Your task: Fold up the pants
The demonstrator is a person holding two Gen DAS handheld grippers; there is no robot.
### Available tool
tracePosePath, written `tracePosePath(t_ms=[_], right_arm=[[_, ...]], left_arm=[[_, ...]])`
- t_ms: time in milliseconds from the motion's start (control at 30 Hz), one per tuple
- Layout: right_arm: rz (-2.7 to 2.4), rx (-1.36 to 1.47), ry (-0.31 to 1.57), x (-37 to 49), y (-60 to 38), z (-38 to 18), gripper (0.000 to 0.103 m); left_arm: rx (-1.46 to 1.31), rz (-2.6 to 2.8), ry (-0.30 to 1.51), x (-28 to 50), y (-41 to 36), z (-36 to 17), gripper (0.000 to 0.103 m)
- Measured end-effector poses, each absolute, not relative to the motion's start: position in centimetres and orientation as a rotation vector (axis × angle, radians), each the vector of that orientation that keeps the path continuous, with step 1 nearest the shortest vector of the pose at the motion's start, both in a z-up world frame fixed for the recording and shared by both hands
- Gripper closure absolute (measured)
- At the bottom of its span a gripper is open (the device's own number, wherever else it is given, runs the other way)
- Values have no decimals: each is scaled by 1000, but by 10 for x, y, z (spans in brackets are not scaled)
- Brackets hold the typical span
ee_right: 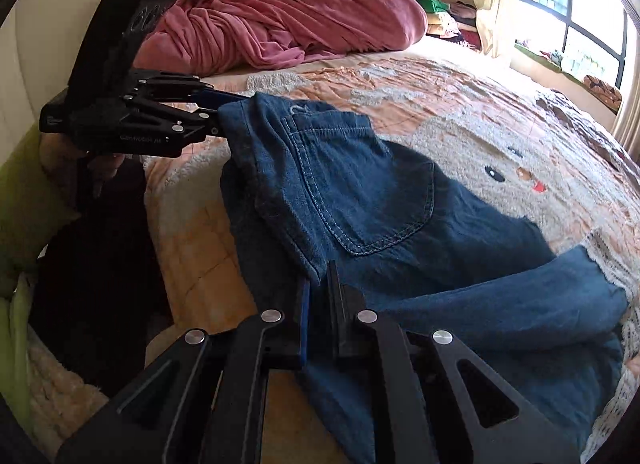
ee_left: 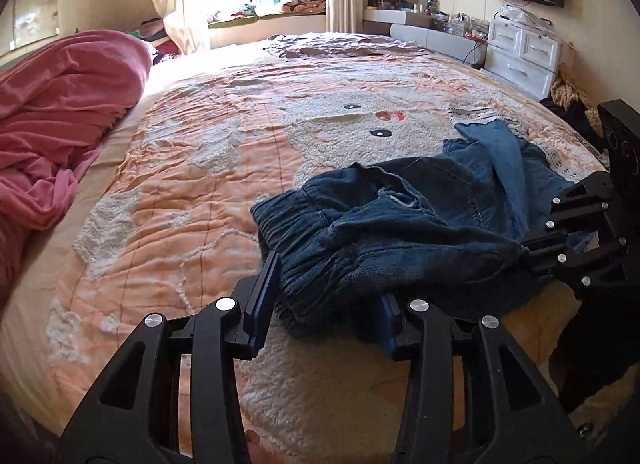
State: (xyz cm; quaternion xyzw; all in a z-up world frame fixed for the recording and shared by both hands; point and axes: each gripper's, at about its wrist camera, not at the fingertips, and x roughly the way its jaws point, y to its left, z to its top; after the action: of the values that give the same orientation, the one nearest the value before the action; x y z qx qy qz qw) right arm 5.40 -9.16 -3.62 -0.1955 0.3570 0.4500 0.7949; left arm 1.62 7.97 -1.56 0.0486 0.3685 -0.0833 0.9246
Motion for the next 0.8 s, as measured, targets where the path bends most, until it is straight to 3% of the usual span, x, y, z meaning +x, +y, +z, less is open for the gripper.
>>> tracePosePath(t_ms=[233, 567, 800], right_arm=[[938, -392, 776, 46, -89, -47, 95], [915, -395, 760, 39, -92, -52, 93], [900, -358, 776, 37, -101, -50, 93]], left_arm=[[87, -123, 807, 0, 88, -16, 59], [7, -171, 730, 0, 68, 34, 58], [-7, -231, 880, 40, 23, -9, 66]])
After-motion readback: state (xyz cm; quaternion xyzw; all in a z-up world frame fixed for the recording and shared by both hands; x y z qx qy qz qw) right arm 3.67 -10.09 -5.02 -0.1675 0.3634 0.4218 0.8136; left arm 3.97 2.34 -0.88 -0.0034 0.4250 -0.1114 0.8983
